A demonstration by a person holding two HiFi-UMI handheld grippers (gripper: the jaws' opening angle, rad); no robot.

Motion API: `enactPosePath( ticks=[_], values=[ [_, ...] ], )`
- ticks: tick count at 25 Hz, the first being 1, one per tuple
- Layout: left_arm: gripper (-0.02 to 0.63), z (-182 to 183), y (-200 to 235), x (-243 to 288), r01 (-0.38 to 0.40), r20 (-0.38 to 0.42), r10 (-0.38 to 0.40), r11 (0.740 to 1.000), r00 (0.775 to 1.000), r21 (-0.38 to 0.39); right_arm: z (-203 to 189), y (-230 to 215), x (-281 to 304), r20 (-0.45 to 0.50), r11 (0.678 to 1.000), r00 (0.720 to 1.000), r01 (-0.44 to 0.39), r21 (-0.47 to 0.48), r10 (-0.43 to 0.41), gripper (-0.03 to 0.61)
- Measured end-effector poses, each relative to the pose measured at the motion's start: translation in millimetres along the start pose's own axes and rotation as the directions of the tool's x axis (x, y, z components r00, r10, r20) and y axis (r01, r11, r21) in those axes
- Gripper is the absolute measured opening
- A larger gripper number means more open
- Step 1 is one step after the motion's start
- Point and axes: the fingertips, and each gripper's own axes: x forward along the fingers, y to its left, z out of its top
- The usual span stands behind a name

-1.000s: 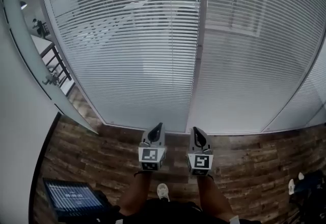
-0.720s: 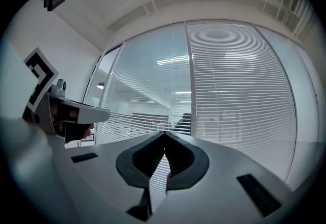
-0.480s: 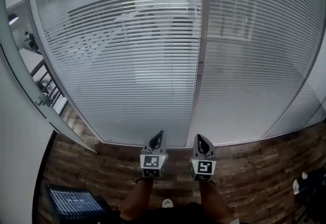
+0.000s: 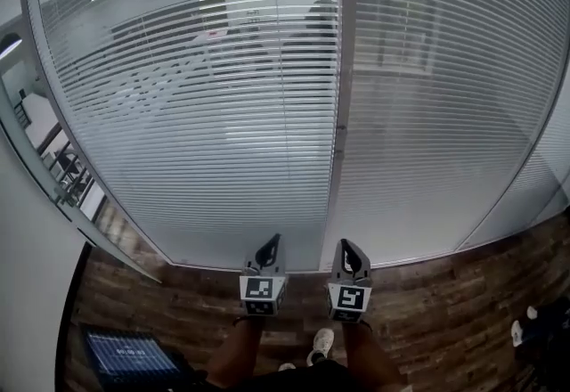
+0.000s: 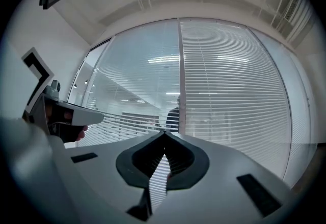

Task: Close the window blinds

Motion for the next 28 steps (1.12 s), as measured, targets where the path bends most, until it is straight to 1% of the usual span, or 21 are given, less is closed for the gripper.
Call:
enactPosePath(
  ticks=[3,6,8,10,12,14,17,19,22,25,28],
  values=[
    [0.0,8.8,-0.5,16.8,-0.004,-0.022,0.004,1.0,1.0,0.017,7.8,-7.8,16.3,-0.012,1.0,1.0,-0.008,0.02,0.009,0.002],
    [0.0,7.4,-4.7,29.6,0.01,-0.003,-0.01,0.999,1.0,0.044,15.0,-10.7,29.4,0.017,0.999,1.0,-0.022,0.048,0.021,0.003],
    [0.0,5.8,-4.2,49.6,0.009,-0.003,-0.009,0.999,1.0,0.053,14.6,-18.8,48.1,0.017,0.998,0.999,-0.029,0.058,0.028,0.002],
    [0.0,2.7,-2.3,66.2,0.001,-0.002,-0.001,0.999,1.0,0.045,5.1,-27.1,63.6,0.023,0.998,0.999,-0.039,0.04,0.039,0.002],
    [0.0,2.3,0.8,77.0,-0.011,-0.01,0.011,0.999,1.0,0.034,-0.8,-33.3,75.7,0.049,0.998,0.997,-0.053,0.017,0.052,0.003],
    [0.0,7.3,3.5,87.6,-0.028,-0.004,0.028,0.999,1.0,0.021,3.4,-39.8,87.1,0.058,0.998,0.997,-0.06,0.013,0.06,0.002],
    [0.0,14.0,9.2,100.0,-0.059,-0.001,0.059,0.998,0.998,0.021,10.3,-50.0,103.3,0.051,0.998,0.997,-0.063,0.022,0.062,0.002],
    [0.0,12.8,10.4,108.3,-0.061,-0.002,0.061,0.998,0.998,0.026,11.1,-57.3,114.6,0.043,0.998,0.997,-0.058,0.028,0.057,0.002],
    [0.0,13.9,14.5,118.2,-0.065,0.024,0.065,0.997,0.998,0.036,24.3,-59.9,128.7,0.041,0.997,0.997,-0.061,0.04,0.059,0.002],
    [0.0,16.6,23.9,121.5,-0.083,0.012,0.083,0.995,0.996,0.047,24.3,-57.9,142.1,0.061,0.997,0.996,-0.073,0.022,0.072,0.002],
    [0.0,21.0,28.7,128.5,-0.073,0.01,0.072,0.996,0.997,0.048,24.9,-56.7,156.0,0.066,0.997,0.995,-0.072,0.025,0.07,0.002]
  ],
)
